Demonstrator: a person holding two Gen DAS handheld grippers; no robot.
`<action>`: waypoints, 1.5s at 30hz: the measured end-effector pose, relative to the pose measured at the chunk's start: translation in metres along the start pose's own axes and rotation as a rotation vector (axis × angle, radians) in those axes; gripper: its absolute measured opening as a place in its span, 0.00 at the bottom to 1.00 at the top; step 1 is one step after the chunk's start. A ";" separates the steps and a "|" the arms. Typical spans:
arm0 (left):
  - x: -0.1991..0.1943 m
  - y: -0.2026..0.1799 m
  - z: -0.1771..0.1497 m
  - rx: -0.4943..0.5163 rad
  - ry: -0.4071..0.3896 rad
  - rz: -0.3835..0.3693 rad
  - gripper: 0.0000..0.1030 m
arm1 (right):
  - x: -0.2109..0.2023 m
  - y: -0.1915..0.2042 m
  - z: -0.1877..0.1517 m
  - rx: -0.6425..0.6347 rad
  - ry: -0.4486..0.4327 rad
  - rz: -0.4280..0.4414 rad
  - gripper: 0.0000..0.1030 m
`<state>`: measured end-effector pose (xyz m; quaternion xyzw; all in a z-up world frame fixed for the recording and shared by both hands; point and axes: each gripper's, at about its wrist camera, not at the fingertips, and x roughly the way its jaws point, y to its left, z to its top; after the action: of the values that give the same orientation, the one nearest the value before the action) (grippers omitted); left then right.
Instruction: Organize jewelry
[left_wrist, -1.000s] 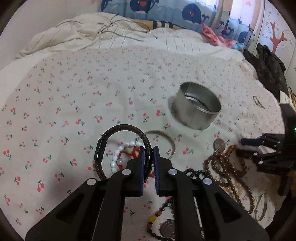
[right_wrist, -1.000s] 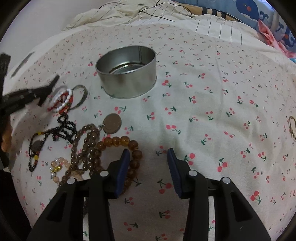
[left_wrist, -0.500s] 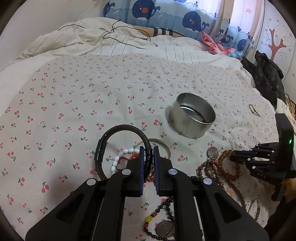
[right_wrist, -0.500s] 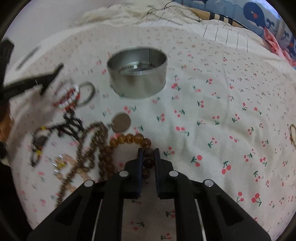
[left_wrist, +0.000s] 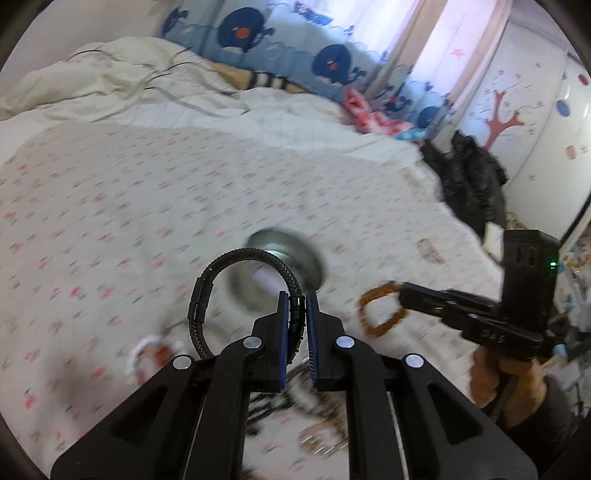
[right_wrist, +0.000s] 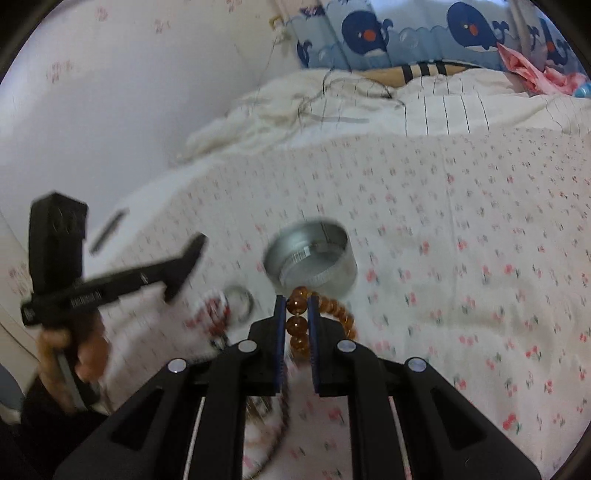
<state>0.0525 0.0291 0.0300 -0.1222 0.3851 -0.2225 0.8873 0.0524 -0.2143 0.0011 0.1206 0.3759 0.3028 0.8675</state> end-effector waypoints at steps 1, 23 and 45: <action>0.004 -0.005 0.008 -0.011 -0.009 -0.037 0.08 | -0.001 -0.001 0.009 0.020 -0.021 0.016 0.12; 0.103 0.033 0.037 -0.238 0.072 -0.161 0.13 | 0.081 -0.020 0.053 0.124 0.054 0.026 0.16; 0.001 0.077 0.004 -0.081 0.153 0.339 0.83 | 0.028 0.014 -0.030 -0.149 0.230 -0.110 0.53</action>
<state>0.0793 0.0955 0.0025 -0.0740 0.4753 -0.0629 0.8745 0.0394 -0.1864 -0.0294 -0.0001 0.4554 0.2937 0.8404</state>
